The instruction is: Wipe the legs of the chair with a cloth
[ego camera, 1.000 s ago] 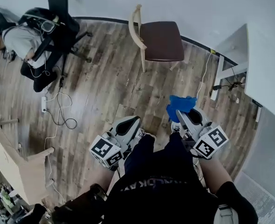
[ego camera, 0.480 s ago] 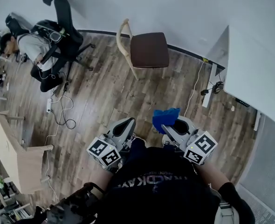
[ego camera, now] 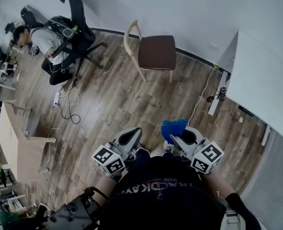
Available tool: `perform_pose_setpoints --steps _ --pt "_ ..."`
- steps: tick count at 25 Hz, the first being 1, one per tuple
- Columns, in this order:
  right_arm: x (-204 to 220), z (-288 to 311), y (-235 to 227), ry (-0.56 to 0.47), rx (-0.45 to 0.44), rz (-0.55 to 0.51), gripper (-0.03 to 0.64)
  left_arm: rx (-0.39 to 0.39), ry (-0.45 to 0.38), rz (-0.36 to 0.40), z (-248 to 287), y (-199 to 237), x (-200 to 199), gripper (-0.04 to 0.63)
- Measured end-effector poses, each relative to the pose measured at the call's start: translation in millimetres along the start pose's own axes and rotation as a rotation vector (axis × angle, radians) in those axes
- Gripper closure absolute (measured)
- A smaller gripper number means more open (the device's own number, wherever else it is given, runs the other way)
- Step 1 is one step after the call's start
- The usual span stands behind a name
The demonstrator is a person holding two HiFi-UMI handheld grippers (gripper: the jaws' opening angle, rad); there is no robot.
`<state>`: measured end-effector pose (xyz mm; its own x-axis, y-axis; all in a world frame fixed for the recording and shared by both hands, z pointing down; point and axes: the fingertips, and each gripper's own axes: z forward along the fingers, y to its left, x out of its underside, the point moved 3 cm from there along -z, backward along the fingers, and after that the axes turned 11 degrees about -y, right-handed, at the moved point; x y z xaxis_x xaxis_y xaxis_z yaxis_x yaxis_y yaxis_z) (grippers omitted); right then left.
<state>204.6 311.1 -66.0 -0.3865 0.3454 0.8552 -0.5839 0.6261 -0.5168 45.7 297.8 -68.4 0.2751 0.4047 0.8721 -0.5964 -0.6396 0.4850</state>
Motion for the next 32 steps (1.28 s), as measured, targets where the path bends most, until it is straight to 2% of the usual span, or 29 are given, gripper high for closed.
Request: perform_pose_setpoints --steps 6,13,19,26,32 --pt "-9 2 -8 0.0 -0.017 0.019 0.528 -0.007 0.003 0.004 12 -10 -1 0.591" --pt "-8 0 -8 -0.016 -0.007 0.046 0.528 0.026 0.011 0.013 22 -9 -7 0.591" --pt "-2 6 0 -0.008 -0.011 0.056 0.529 0.02 0.008 0.025 5 -5 -3 0.591" --pt "0 20 23 0.001 -0.04 0.037 0.531 -0.006 -0.034 0.032 -25 -3 -12 0.591" --pt "-2 24 27 -0.009 -0.042 0.03 0.531 -0.031 -0.054 0.004 -34 0 -9 0.591"
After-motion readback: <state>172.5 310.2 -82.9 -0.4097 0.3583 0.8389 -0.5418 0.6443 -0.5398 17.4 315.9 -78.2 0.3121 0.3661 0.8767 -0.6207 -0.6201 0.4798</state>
